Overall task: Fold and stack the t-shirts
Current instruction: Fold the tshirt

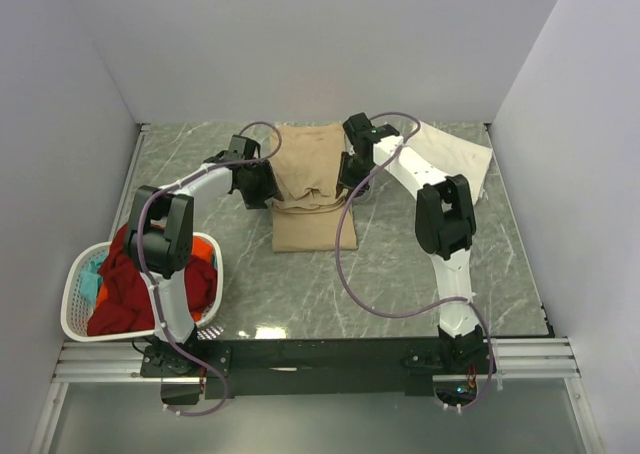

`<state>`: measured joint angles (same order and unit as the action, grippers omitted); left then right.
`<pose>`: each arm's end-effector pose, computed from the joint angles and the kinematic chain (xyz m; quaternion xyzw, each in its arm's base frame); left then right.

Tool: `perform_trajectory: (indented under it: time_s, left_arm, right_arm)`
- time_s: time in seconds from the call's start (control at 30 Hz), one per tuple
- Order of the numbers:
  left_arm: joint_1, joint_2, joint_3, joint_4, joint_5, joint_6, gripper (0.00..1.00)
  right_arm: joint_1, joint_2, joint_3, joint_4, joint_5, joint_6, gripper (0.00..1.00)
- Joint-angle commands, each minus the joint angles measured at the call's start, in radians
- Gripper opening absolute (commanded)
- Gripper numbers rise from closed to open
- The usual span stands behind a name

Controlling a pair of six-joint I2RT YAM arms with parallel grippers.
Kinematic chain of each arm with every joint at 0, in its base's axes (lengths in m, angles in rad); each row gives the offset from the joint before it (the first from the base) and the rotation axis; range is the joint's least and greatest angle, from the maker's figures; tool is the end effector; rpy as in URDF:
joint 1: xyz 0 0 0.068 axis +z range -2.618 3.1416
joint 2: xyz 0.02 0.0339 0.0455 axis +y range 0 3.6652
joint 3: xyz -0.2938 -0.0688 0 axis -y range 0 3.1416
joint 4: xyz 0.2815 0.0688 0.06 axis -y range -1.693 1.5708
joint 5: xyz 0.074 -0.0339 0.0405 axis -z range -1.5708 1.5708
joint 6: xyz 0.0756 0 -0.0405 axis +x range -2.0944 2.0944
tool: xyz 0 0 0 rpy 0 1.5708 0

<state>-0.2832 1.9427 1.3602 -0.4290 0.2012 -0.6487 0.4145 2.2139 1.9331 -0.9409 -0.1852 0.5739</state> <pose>0.4503 -0.1468 0.1570 -0.1465 0.9454 -0.2096 0.2020 0.4832 0.2278 0.1889 0.0621 0.9788 0.1622 0.1090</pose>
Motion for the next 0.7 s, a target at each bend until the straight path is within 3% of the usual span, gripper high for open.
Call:
perform_trajectory:
  time_s: [0.0,0.13,0.4,0.5,0.67]
  left_arm:
    - [0.004,-0.031,0.051,0.024,0.009,-0.009,0.71]
    - [0.004,-0.094,0.016,0.026,-0.009,-0.002,0.77]
    - [-0.008,-0.270,-0.197,0.082,-0.008,-0.037,0.69]
    - [-0.034,-0.373,-0.295,0.128,-0.013,-0.077,0.68]
    - [-0.115,-0.410,-0.357,0.225,0.007,-0.104,0.70]
  right_arm:
    - [-0.014,-0.019,0.086,0.002,-0.031,-0.043,0.42]
    - [-0.016,-0.104,0.015,0.057,-0.042,-0.052,0.47]
    - [0.026,-0.264,-0.200,0.123,-0.060,-0.045,0.46]
    - [0.072,-0.251,-0.220,0.131,-0.060,-0.042,0.45]
    - [0.110,-0.208,-0.232,0.160,-0.063,0.006,0.43]
